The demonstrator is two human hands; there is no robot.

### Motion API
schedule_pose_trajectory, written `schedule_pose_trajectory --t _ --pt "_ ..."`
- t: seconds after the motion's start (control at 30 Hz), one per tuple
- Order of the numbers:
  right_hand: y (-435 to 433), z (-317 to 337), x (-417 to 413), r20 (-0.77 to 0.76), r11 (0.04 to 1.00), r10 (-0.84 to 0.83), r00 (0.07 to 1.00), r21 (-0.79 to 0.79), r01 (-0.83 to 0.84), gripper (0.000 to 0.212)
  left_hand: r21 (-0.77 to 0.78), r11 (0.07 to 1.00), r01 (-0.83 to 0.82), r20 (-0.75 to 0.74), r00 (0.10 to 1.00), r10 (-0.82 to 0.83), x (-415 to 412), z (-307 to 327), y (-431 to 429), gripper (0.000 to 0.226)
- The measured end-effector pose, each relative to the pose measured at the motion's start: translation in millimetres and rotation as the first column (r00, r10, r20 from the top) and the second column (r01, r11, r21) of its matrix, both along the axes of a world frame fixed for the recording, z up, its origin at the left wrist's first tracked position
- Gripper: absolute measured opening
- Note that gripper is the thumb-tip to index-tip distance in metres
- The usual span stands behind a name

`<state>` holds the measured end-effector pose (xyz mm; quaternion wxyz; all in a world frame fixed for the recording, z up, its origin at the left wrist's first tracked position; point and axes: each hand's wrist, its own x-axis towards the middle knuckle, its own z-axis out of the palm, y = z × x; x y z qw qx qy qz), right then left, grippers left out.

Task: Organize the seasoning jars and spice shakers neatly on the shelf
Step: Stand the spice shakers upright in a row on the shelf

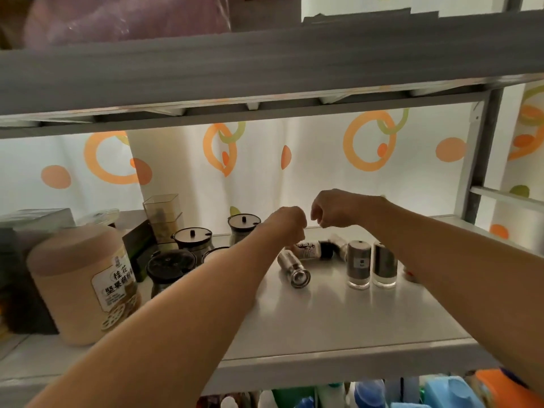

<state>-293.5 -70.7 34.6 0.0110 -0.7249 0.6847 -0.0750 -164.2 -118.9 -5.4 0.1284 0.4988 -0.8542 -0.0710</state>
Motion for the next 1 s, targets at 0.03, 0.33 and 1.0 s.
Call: schedule_pose_trajectory --t 0.03,0.33,1.0 --pt "-2 2 -2 0.000 1.000 0.007 1.000 0.006 -0.007 0.029 0.017 1.000 0.006 0.034 0.999 -0.007 -3 0 -5 0.031" --pt "-26 8 -25 0.050 0.999 0.003 0.999 0.039 -0.005 0.034 0.264 0.964 0.032 0.248 0.964 -0.100 -35 -2 -28 0.056" --pt "-31 22 -15 0.500 0.988 -0.124 0.857 0.139 0.061 0.044 0.147 0.989 0.018 -0.400 0.915 0.043 -1 9 -31 0.029"
